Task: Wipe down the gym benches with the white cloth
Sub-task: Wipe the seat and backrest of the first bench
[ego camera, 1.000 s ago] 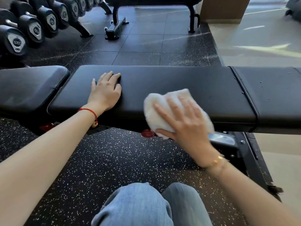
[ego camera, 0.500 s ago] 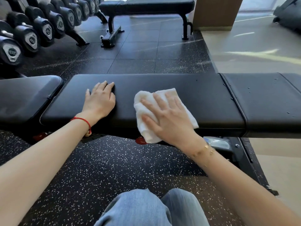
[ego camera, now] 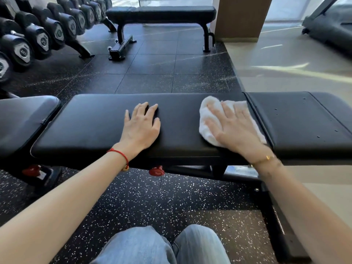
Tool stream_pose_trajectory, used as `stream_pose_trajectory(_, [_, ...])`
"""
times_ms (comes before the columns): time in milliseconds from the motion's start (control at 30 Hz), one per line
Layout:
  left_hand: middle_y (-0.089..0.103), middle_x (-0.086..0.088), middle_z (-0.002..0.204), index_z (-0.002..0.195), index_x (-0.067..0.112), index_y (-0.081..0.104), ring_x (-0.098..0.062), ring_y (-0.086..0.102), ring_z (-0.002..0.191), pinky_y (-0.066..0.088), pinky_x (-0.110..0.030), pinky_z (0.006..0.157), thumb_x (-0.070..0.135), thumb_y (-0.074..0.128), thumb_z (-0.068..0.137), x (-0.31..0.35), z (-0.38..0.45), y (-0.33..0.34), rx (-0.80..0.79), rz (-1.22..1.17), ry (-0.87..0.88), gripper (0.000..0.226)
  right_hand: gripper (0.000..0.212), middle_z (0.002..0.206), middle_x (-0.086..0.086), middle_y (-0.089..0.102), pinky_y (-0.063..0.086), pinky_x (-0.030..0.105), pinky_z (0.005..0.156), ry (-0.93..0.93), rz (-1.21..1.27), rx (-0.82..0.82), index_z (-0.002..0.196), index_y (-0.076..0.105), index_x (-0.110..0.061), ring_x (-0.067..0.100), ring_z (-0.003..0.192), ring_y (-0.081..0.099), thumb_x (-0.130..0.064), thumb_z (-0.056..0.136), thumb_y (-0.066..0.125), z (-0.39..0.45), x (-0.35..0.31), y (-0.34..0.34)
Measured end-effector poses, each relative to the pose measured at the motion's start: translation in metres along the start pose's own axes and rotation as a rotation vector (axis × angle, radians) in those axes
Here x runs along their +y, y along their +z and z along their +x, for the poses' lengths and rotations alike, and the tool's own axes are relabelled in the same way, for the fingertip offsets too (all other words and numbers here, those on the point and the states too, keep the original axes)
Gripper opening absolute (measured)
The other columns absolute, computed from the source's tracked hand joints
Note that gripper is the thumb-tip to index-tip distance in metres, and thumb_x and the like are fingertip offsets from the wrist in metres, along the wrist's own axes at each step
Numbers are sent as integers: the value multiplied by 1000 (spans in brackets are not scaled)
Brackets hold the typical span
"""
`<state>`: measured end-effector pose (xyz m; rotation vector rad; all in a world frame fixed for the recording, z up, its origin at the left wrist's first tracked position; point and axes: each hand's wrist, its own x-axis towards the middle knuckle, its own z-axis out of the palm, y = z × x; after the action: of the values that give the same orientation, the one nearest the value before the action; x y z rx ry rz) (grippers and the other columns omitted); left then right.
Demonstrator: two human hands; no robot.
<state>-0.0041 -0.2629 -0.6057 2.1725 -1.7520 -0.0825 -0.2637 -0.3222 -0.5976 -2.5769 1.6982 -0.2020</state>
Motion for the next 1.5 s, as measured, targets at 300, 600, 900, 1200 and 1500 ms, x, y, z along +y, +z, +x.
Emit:
stream_pose_trajectory(300, [23,-9,161,152,22,29,-23,12,152,2,-54,123,31,33,101,5,-2,5,13,18,-12,52,68,160,9,27,13,51,119,47,-45,-20,154,23,-32,32,147,24,-61,95,8,52,19,-6])
stream_pose_trajectory(600, [29,-6,159,150,25,34,-20,18,150,6,-51,124,33,36,100,-1,-2,5,48,7,5,51,62,155,-2,27,12,49,119,-330,-53,8,154,12,-39,30,142,21,-60,96,13,28,-47,7])
stream_pose_trajectory(900, [29,-9,157,149,23,35,-22,18,149,6,-54,123,30,36,98,2,-1,7,56,2,-1,51,54,151,0,41,29,47,109,-64,-185,-19,144,33,-32,27,136,40,-55,97,20,89,7,-10])
stream_pose_trajectory(1200, [30,-7,157,150,25,36,-21,20,149,7,-53,123,32,37,100,-2,-1,5,54,-12,19,50,62,158,-8,19,10,48,120,-219,-27,7,153,4,-45,32,144,13,-65,96,16,-23,-16,-1])
stream_pose_trajectory(1500, [28,-9,158,150,24,34,-23,17,150,5,-54,123,30,36,100,3,-3,5,37,-2,-2,51,66,166,5,15,5,53,123,-53,19,-87,158,16,-33,30,153,10,-62,100,22,56,21,-7])
